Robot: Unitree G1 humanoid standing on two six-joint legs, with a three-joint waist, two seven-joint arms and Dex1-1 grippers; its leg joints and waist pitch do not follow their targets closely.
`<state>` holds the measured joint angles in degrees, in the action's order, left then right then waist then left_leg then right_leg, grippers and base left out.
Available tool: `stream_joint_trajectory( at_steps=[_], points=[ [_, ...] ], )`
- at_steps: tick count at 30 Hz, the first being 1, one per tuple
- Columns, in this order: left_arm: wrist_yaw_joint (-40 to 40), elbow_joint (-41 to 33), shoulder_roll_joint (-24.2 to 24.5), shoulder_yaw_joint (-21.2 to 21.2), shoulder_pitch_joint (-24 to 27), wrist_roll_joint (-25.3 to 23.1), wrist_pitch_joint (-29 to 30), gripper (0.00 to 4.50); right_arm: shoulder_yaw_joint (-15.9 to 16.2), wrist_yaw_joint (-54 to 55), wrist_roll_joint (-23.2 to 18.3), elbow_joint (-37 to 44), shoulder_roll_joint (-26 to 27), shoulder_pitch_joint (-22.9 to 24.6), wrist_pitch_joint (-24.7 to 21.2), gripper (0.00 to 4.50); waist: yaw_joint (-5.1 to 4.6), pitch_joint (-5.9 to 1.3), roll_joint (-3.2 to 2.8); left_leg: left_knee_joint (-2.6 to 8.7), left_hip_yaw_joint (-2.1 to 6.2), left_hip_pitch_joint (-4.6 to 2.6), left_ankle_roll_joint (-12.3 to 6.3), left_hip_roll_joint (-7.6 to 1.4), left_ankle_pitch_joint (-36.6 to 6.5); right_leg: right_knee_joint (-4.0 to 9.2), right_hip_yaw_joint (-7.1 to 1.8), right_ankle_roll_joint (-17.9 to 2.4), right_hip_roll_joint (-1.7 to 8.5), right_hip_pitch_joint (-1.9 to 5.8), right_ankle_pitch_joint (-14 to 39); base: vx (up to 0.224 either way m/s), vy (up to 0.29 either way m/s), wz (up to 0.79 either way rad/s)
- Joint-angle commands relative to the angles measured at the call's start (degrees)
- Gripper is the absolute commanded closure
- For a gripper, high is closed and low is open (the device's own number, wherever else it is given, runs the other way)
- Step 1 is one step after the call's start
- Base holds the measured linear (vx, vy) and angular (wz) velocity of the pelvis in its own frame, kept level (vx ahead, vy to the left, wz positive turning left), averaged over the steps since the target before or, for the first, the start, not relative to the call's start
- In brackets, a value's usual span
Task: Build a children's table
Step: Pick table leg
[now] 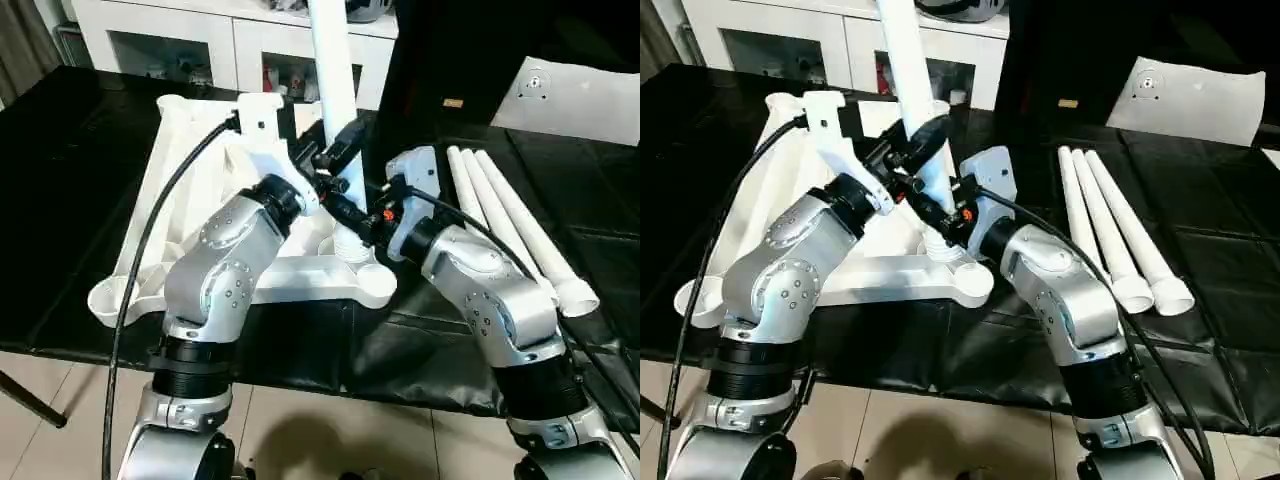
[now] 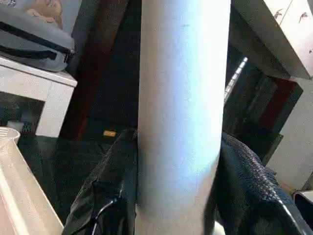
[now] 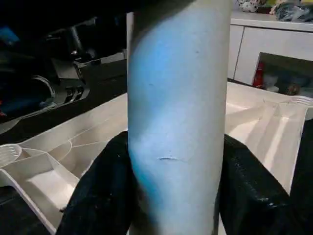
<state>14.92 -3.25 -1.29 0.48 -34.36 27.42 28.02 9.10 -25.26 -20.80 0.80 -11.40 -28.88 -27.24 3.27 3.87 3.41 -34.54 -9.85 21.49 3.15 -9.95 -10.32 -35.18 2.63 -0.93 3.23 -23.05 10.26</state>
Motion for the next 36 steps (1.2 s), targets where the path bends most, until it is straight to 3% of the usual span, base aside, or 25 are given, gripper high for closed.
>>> stream_joint_trajectory(
  at_steps=[1, 3, 6, 8, 10, 15, 19, 24, 36],
  points=[
    [-0.6, 1.5, -0.4, 0.9, -1.0, 0.5, -0.6, 2.66, -1.6, 0.8, 0.8, -1.1, 0.0, -0.3, 0.5, 2.62, -0.01, -4.41, -0.49, 3.60, 0.73, -0.61, 0.21, -2.65, -8.0, 3.76, -2.65, -8.8, 3.99, 3.30, 7.4, 0.000, 0.000, 0.00],
    [-1.0, 2.0, -0.2, 1.2, -1.1, 0.2, -0.9, 2.66, -1.6, 0.9, 0.8, -1.2, 0.0, -0.4, 0.5, 2.62, 0.00, -4.43, -0.60, 3.57, 0.71, -0.66, 0.16, -2.61, -8.2, 3.80, -2.65, -8.8, 3.98, 3.25, 7.6, 0.000, 0.000, 0.00],
    [-1.2, 4.7, 1.1, 3.0, -2.4, -0.6, -1.7, 2.66, -2.2, 0.4, 0.2, -1.3, 0.2, -0.6, 0.6, 1.92, -0.01, -4.49, -0.61, 3.63, 0.78, -0.68, 0.22, -2.61, -8.0, 3.78, -2.61, -8.7, 3.94, 3.27, 7.3, 0.000, 0.000, 0.00],
    [-1.2, 5.3, 1.4, 3.4, -2.8, -0.7, -1.8, 2.66, -2.3, 0.3, 0.0, -1.3, 0.3, -0.5, 0.5, 1.92, 0.03, -4.54, -0.58, 3.61, 0.80, -0.70, 0.29, -2.60, -8.0, 3.68, -2.60, -8.7, 3.97, 3.34, 7.0, 0.000, 0.000, 0.00],
    [-1.1, 5.8, 1.6, 3.7, -3.2, -0.7, -1.9, 2.66, -2.4, 0.2, -0.1, -1.2, 0.3, -0.4, 0.4, 1.58, -0.06, -4.51, -0.66, 3.65, 0.83, -0.62, 0.26, -2.54, -7.9, 3.61, -2.58, -8.8, 3.94, 3.46, 6.4, 0.000, 0.000, 0.00],
    [-0.3, 7.6, 2.6, 4.6, -4.3, -0.7, -2.3, 2.66, -3.4, -0.1, -0.9, -0.9, 0.4, -0.3, -0.4, 1.26, 0.08, -4.55, -0.69, 3.60, 0.76, -0.80, 0.02, -2.61, -7.6, 3.54, -2.61, -9.5, 3.99, 3.33, 5.8, 0.000, 0.000, 0.00],
    [2.9, 8.7, 4.2, 4.7, -5.0, 0.6, -1.4, 2.66, -5.7, -2.2, -4.0, -0.1, -0.7, -0.5, -2.8, 0.95, 0.27, -4.53, -0.58, 3.64, 0.73, -0.85, -0.28, -2.69, -7.4, 3.49, -2.60, -9.9, 4.05, 3.34, 5.7, 0.000, 0.000, 0.00],
    [12.9, 8.6, 9.1, 4.6, -5.9, 5.9, 4.7, 2.66, -8.5, -7.6, -9.0, -0.8, -5.1, -1.9, -9.4, 0.53, 0.49, -4.55, -0.54, 3.53, 0.63, -0.96, -0.28, -2.46, -6.8, 3.25, -2.53, -10.6, 4.01, 3.44, 5.9, 0.000, 0.000, 0.00],
    [30.5, 5.1, 13.7, 2.6, -7.4, 16.4, 13.3, 2.66, -7.9, -20.9, -18.4, 1.2, -9.9, -2.6, -18.9, 0.46, 0.73, -4.43, -0.18, 3.45, 0.51, -0.85, -0.98, -2.56, -6.4, 3.52, -2.49, -11.5, 4.30, 3.45, 8.8, 0.000, 0.000, 0.00]
  ],
)
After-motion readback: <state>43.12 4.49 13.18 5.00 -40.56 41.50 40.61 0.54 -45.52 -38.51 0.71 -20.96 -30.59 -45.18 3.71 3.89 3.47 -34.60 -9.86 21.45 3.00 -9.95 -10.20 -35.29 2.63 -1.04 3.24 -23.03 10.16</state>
